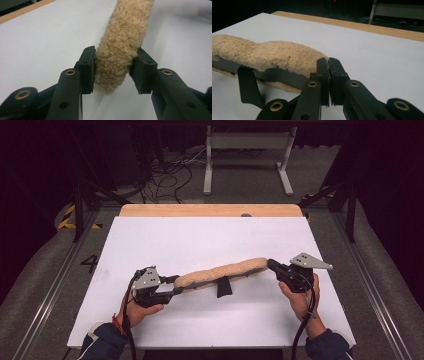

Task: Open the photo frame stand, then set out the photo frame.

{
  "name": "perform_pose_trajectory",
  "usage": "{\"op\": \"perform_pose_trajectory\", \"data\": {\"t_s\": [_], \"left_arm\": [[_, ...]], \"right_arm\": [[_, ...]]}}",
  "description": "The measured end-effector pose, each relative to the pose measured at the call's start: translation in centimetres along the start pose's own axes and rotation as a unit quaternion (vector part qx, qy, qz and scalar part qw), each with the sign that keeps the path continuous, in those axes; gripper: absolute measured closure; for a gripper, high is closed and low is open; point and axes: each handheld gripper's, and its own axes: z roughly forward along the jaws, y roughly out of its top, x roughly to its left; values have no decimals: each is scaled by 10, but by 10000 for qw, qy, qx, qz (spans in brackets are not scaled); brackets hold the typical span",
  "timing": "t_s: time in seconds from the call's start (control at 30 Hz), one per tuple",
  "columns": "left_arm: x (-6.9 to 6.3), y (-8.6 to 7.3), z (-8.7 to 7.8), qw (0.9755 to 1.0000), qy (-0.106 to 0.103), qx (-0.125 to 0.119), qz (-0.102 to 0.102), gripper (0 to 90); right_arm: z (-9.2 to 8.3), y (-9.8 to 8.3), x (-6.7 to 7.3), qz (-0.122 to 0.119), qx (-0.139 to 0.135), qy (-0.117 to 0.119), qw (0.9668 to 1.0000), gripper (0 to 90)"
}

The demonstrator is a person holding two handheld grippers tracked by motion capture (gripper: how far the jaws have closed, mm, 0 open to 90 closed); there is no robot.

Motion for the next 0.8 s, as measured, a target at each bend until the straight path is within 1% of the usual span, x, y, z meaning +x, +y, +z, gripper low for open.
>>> {"op": "perform_pose_trajectory", "data": {"t_s": [0.13, 0.2, 0.33, 0.47, 0.63, 0.77, 0.8], "left_arm": [[-1, 0, 0, 10000, 15, 19, 13, 582], [-1, 0, 0, 10000, 3, 19, 27, 582], [-1, 0, 0, 10000, 1, 16, 25, 584], [-2, 1, 0, 10000, 26, 31, 40, 583], [-2, 2, 1, 9999, 32, 69, 92, 584], [-3, 2, 1, 9999, 58, 72, 93, 585], [-3, 2, 1, 9999, 64, 69, 99, 586]], "right_arm": [[0, 2, -2, 169, -122, -101, 9997, 900], [0, 2, -2, 217, -140, -84, 9996, 900], [5, 5, 2, 131, -128, -8, 9998, 900], [5, 4, 1, 181, -130, 13, 9998, 900], [4, 3, 1, 177, -119, -17, 9998, 900], [-1, 1, 3, 97, -107, -54, 9999, 900], [-5, 1, 3, 123, -160, -116, 9997, 900]]}}
